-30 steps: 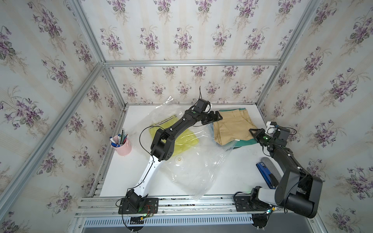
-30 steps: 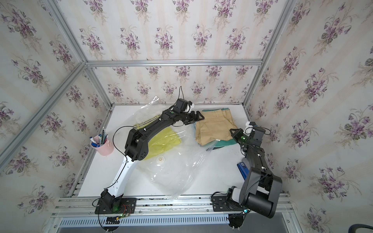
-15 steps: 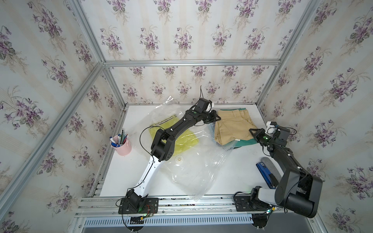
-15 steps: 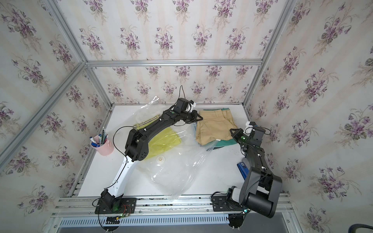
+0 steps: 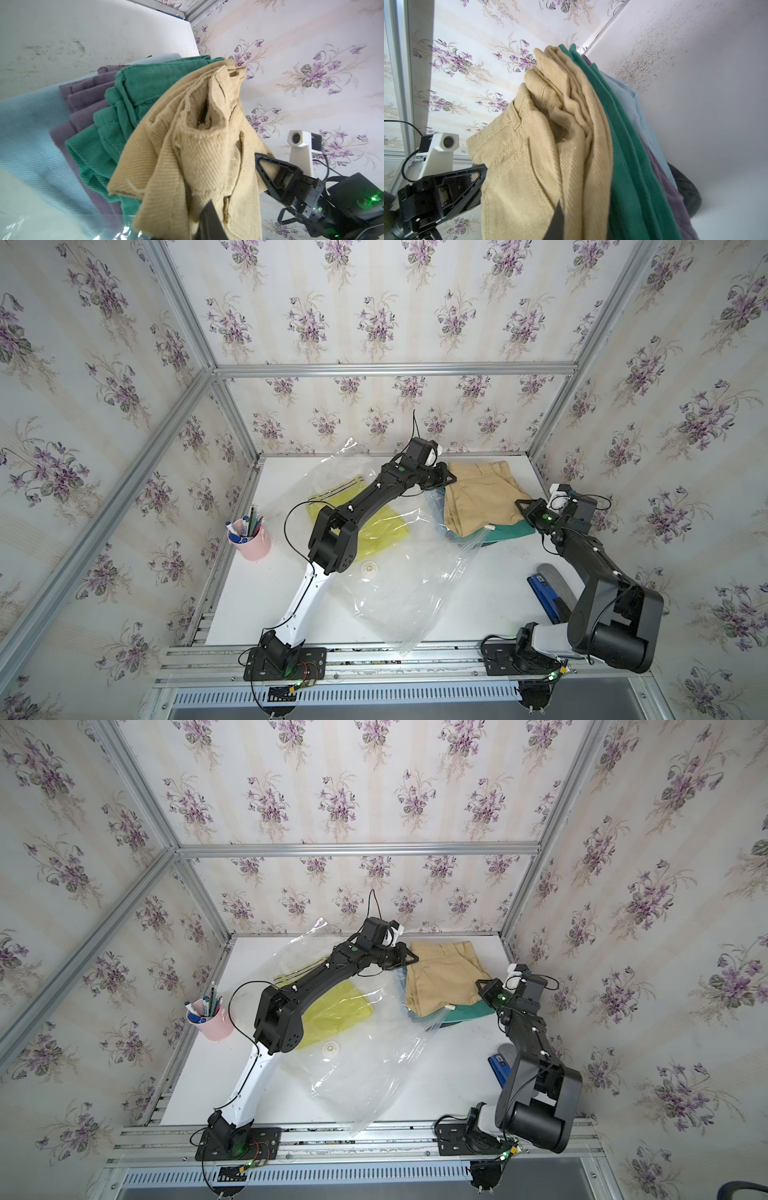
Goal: Take the trousers out of the vacuum bag
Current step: Adjust the vacuum bag at the center of the board.
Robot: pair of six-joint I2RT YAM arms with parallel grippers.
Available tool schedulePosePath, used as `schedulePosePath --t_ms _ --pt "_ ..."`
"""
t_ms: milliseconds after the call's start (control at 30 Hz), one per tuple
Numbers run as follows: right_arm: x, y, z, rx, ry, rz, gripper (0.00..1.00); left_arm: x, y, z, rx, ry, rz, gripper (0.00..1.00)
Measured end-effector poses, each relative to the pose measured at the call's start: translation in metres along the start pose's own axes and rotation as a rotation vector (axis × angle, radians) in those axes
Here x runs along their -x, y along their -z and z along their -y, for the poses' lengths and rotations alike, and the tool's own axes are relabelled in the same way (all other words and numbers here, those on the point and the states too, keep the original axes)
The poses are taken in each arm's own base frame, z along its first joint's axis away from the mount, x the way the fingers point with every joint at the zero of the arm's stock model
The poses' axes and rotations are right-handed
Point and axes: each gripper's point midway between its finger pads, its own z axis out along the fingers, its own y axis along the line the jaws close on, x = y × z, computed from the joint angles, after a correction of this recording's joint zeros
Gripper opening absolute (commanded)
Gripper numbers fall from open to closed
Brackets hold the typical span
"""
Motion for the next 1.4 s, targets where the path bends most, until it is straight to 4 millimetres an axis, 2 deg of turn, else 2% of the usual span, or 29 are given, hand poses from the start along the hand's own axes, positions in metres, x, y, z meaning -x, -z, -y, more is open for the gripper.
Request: schedulePosePath --t_ms 67,133,200,333,400,500,600,667,733,867,1000,1067,1233,1400 --pt "-0.001 -0.001 0.003 -0.011 0.001 -0.005 0.07 -0.001 -0.004 -0.009 0.011 0.009 -0.004 0.04" --pt "-0.003 -0.002 0.005 -0.021 -0.001 -0.008 0.12 -0.001 -0.006 -0.012 0.013 0.013 -0.007 0.24" --pt "-0.004 -0.001 0.007 -0.026 -0.002 -0.006 0.18 0.000 -0.007 -0.011 0.006 0.011 -0.008 0.37" --pt "0.000 0.006 0.008 -0.064 0.009 0.026 0.36 0.004 -0.002 -0.016 0.024 0.021 -0.003 0.68" --pt "0.008 0.013 0.008 -0.093 0.022 0.064 0.46 0.006 0.004 -0.013 0.026 0.014 -0.002 0.85" --pt "0.017 0.025 0.006 -0.133 0.036 0.109 0.60 0.006 0.021 0.006 0.016 -0.019 0.003 0.99" --pt "0.026 0.035 0.002 -0.167 0.049 0.146 0.64 0.005 0.043 0.037 -0.011 -0.082 0.012 1.00" --pt "0.031 0.041 0.001 -0.189 0.056 0.168 0.62 -0.002 0.054 0.056 -0.033 -0.132 0.003 0.99" --pt "0.033 0.047 -0.002 -0.196 0.070 0.179 0.57 -0.016 0.058 0.072 -0.056 -0.174 -0.027 0.92" --pt "0.036 0.057 -0.020 -0.150 0.109 0.198 0.43 -0.064 0.051 0.097 -0.110 -0.239 -0.144 0.79" --pt "0.035 0.060 -0.040 -0.067 0.134 0.181 0.31 -0.108 0.036 0.114 -0.152 -0.269 -0.248 0.73" --pt "0.031 0.059 -0.046 -0.030 0.137 0.158 0.25 -0.122 0.028 0.118 -0.173 -0.273 -0.280 0.72" --pt "0.021 0.054 -0.053 0.025 0.131 0.107 0.12 -0.141 0.002 0.117 -0.196 -0.257 -0.329 0.71" --pt "0.006 0.038 -0.050 0.070 0.103 0.026 0.04 -0.159 -0.022 0.097 -0.174 -0.227 -0.372 0.71"
